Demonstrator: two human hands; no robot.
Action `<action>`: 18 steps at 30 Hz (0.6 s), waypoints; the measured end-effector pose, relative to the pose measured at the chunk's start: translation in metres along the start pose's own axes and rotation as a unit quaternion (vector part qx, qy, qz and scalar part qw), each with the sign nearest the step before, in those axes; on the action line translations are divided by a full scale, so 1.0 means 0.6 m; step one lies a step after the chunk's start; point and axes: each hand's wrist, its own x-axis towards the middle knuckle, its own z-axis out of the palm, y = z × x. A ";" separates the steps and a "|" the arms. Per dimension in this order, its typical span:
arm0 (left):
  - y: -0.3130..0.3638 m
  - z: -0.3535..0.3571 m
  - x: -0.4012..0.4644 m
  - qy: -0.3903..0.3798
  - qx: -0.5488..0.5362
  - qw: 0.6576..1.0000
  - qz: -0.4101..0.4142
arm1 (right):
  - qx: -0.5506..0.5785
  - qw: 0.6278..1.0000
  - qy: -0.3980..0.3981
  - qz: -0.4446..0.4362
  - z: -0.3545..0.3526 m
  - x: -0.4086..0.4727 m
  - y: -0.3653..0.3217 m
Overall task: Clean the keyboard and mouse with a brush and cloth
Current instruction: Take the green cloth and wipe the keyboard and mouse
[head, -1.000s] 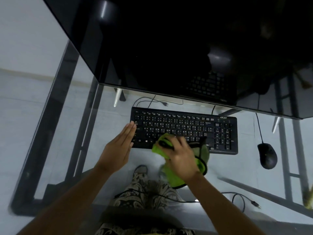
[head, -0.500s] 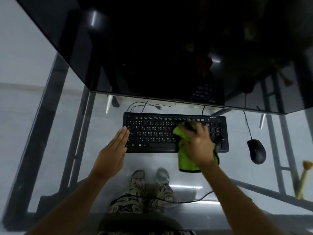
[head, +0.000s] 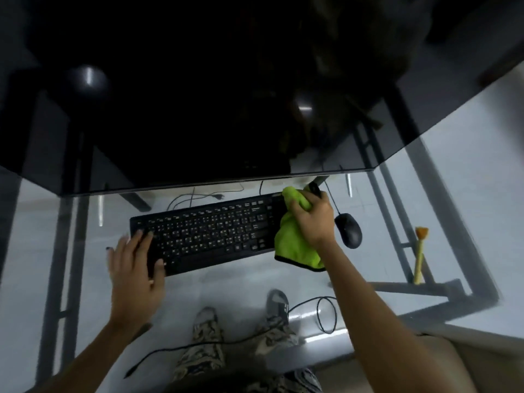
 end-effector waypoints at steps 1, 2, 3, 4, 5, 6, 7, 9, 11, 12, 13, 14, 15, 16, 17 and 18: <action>0.059 0.006 0.016 0.000 -0.044 0.999 0.014 | 0.043 0.999 0.003 0.005 -0.034 -0.009 -0.001; 0.121 0.009 0.033 -0.024 -0.104 0.994 0.017 | 0.087 0.996 0.007 -0.006 -0.059 -0.019 -0.002; 0.169 0.015 0.049 -0.076 -0.176 0.981 -0.003 | 0.119 0.993 0.003 -0.009 -0.063 -0.028 -0.006; 0.233 0.026 0.066 -0.145 -0.256 0.955 -0.028 | 0.150 0.989 -0.009 -0.004 -0.080 -0.036 -0.006; 0.301 0.046 0.080 -0.219 -0.330 0.916 -0.061 | 0.165 0.986 -0.028 -0.004 -0.105 -0.043 0.003; 0.366 0.066 0.091 -0.295 -0.382 0.870 -0.102 | 0.171 0.984 -0.042 0.002 -0.127 -0.048 0.017; 0.431 0.091 0.098 -0.357 -0.420 0.823 -0.136 | 0.167 0.985 -0.041 0.004 -0.159 -0.051 0.038; 0.500 0.119 0.106 -0.427 -0.483 0.738 -0.200 | 0.226 0.973 -0.034 0.022 -0.204 -0.055 0.064; 0.553 0.153 0.102 -0.458 -0.514 0.690 -0.224 | 0.376 0.922 -0.022 0.086 -0.268 -0.061 0.103; 0.579 0.167 0.098 -0.461 -0.516 0.687 -0.220 | 0.469 0.874 -0.035 0.126 -0.300 -0.062 0.123; 0.602 0.187 0.095 -0.450 -0.514 0.699 -0.212 | 0.549 0.819 -0.059 0.159 -0.329 -0.063 0.147; 0.627 0.202 0.090 -0.441 -0.507 0.712 -0.204 | 0.605 0.771 -0.083 0.181 -0.355 -0.065 0.168; 0.649 0.221 0.085 -0.435 -0.509 0.716 -0.196 | 0.638 0.739 -0.101 0.189 -0.373 -0.065 0.187; 0.671 0.237 0.080 -0.449 -0.523 0.696 -0.202 | 0.657 0.721 -0.111 0.188 -0.387 -0.065 0.202; 0.690 0.248 0.076 -0.469 -0.541 0.661 -0.225 | 0.669 0.711 -0.110 0.185 -0.396 -0.063 0.215; 0.707 0.254 0.072 -0.492 -0.549 0.627 -0.253 | 0.672 0.711 -0.105 0.178 -0.404 -0.062 0.226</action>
